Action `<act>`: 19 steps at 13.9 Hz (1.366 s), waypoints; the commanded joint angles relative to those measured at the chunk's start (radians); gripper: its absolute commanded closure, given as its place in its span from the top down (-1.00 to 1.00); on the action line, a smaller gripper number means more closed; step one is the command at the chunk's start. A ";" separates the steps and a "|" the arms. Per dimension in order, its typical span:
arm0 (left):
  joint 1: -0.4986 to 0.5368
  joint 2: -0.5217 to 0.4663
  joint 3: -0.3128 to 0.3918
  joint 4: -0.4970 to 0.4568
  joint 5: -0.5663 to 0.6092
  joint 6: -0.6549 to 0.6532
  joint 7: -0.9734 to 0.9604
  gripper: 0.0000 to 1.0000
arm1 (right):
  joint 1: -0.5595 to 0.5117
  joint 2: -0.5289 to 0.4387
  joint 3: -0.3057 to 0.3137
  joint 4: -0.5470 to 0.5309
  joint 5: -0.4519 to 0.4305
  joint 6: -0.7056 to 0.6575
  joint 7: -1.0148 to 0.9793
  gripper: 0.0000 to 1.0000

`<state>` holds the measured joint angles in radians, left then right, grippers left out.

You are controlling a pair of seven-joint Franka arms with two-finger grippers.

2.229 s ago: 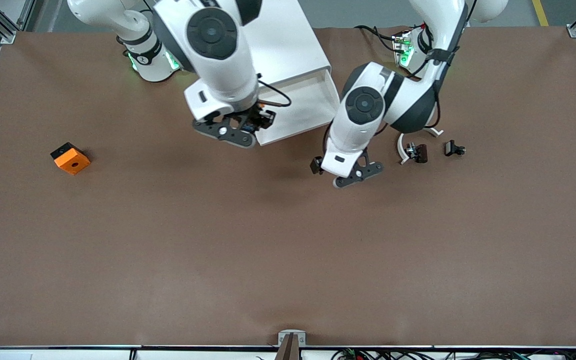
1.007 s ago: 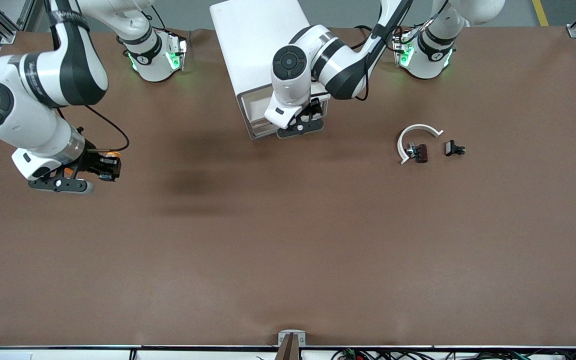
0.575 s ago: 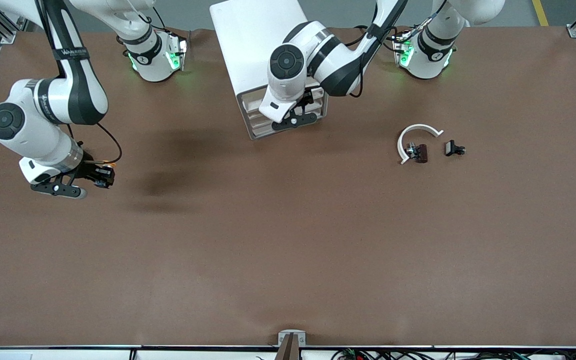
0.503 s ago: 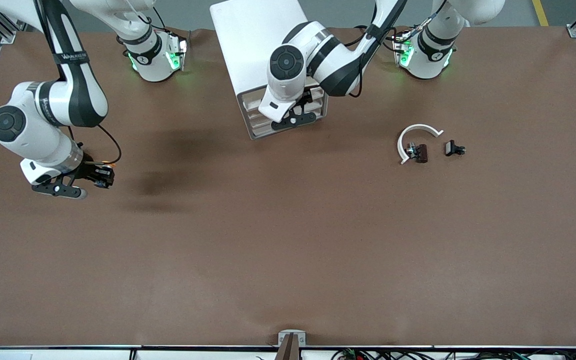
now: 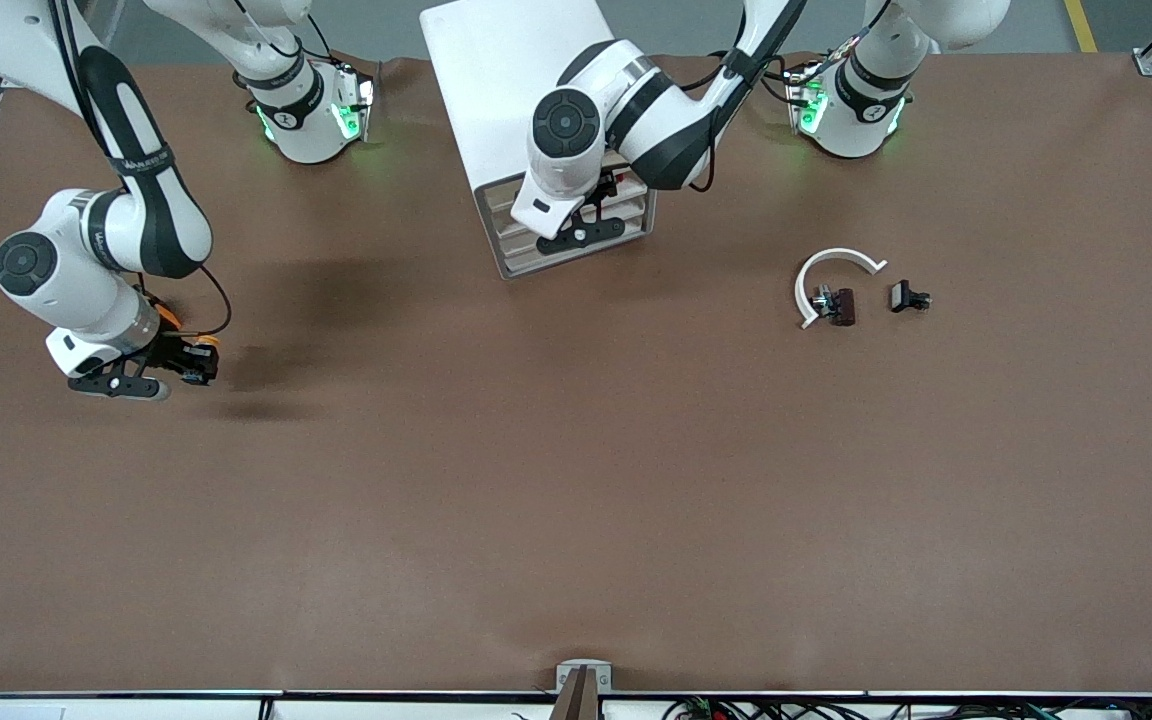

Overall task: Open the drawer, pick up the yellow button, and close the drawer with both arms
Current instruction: 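Lift the button with the right gripper while the left gripper pushes the drawer shut, then set the button beside the orange cube while the left gripper withdraws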

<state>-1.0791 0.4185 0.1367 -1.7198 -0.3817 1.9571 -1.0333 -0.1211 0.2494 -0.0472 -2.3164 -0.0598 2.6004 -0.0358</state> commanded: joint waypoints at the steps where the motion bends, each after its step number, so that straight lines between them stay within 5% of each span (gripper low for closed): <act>1: 0.089 0.005 0.004 0.064 0.091 -0.029 -0.010 1.00 | -0.026 0.025 0.020 -0.031 -0.014 0.063 -0.022 -1.00; 6: 0.284 0.003 0.004 0.130 0.303 -0.029 0.024 1.00 | -0.028 0.065 0.021 -0.046 -0.014 0.104 -0.022 -1.00; 15: 0.617 -0.096 0.004 0.172 0.317 -0.035 0.415 1.00 | -0.022 0.108 0.023 -0.046 -0.014 0.158 -0.071 -1.00; 16: 0.654 -0.124 0.006 0.172 0.317 -0.067 0.470 1.00 | -0.016 0.106 0.023 -0.043 -0.012 0.147 -0.072 -0.25; 17: 0.692 -0.153 0.004 0.172 0.317 -0.084 0.527 1.00 | -0.017 0.106 0.023 -0.043 -0.012 0.150 -0.072 0.99; 19: 0.763 -0.213 0.000 0.172 0.317 -0.099 0.668 1.00 | -0.017 0.087 0.023 -0.038 -0.012 0.138 -0.073 1.00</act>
<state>-0.3698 0.2768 0.1522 -1.5307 -0.0823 1.8862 -0.4670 -0.1261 0.3624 -0.0341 -2.3465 -0.0601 2.7380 -0.0960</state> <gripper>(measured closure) 0.000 0.427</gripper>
